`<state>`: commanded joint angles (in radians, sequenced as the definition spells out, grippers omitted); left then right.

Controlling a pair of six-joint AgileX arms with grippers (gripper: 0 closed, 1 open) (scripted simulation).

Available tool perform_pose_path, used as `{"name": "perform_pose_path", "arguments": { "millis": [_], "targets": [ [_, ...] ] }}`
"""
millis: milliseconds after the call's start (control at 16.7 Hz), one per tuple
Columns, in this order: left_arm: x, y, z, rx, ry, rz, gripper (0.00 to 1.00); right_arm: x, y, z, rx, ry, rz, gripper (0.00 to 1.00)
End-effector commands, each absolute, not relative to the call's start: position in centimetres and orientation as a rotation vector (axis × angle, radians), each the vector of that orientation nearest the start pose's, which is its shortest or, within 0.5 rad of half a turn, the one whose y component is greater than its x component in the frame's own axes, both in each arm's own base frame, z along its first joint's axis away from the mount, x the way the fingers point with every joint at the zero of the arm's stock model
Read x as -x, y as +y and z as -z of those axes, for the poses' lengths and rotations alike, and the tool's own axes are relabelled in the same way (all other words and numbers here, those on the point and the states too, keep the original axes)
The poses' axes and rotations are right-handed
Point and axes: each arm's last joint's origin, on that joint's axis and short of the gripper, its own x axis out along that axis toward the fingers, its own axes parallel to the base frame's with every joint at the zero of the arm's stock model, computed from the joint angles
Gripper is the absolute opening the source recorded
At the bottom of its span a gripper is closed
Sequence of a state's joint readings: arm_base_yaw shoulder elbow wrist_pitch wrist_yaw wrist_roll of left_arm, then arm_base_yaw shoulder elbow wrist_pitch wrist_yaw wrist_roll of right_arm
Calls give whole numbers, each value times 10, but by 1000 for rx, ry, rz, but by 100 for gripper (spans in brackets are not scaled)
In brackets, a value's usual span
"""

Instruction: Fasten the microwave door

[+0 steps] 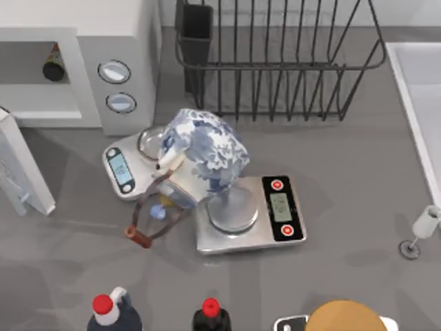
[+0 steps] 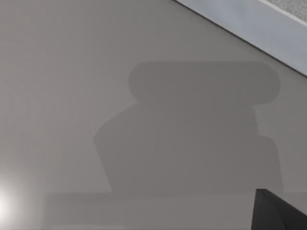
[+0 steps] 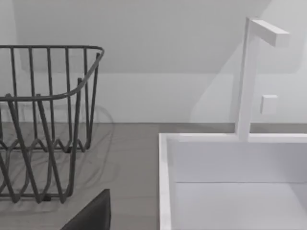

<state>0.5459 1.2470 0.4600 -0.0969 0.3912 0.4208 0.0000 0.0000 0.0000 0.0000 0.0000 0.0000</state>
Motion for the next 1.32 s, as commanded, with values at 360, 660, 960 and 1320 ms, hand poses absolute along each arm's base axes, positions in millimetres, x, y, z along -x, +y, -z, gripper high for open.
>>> {"name": "perform_pose_path", "arguments": {
  "millis": [360,660,960,1320],
  "targets": [
    [-197,42,-144,-6,808,39,0,-106,-1,-160,0,0,0,100],
    [-190,11,-144,3,788,24,0,-106,-1,-160,0,0,0,100],
    [-191,12,-145,6,788,24,0,-106,-1,-160,0,0,0,100],
    [-235,12,-147,7,793,25,0,-106,-1,-160,0,0,0,100]
  ]
}}
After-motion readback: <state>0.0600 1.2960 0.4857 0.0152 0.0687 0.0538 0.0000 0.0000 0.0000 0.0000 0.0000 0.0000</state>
